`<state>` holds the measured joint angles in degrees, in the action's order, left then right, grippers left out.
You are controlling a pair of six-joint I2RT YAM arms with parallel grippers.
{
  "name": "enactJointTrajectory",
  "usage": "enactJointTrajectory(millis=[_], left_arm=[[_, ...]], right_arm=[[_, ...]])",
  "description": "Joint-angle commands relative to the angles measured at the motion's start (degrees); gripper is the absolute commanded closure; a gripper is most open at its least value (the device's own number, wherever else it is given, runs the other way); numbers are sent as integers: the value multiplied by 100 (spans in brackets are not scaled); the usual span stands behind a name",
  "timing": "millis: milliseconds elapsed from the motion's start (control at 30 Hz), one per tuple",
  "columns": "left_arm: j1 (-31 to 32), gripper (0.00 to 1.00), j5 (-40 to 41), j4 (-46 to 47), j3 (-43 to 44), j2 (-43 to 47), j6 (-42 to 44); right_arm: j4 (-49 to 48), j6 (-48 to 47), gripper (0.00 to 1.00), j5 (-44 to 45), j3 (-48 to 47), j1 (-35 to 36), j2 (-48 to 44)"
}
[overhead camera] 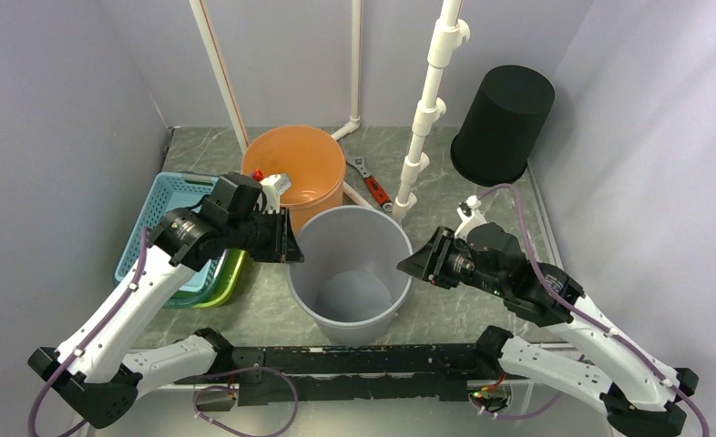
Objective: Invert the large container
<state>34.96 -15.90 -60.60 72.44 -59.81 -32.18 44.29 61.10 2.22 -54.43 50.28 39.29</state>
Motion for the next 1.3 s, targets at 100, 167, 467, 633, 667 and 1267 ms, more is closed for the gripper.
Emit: enactJointTrajectory(millis=[100,167,467,633,667,1267], left_arm=[[72,71,-289,223,-18,21,-27],[71,71,-260,221,-33,46,-25],[72,70,-320,315,-65,79,-68],[70,66,-408,451,-79,37,-75],[72,64,-421,474,-66,31,-82],[68,6,-15,84,840,88,206]], right_arm=[[-122,-198,70,-733,-337,69,270],[-221,-181,72,-729,-323,69,195],[-1153,49,89,-1167,-118,69,-221],[-459,65,99,-692,-481,69,-143],[-251,75,100,-504,-570,69,-119],[1223,-580,100,616,-1964,69,548]])
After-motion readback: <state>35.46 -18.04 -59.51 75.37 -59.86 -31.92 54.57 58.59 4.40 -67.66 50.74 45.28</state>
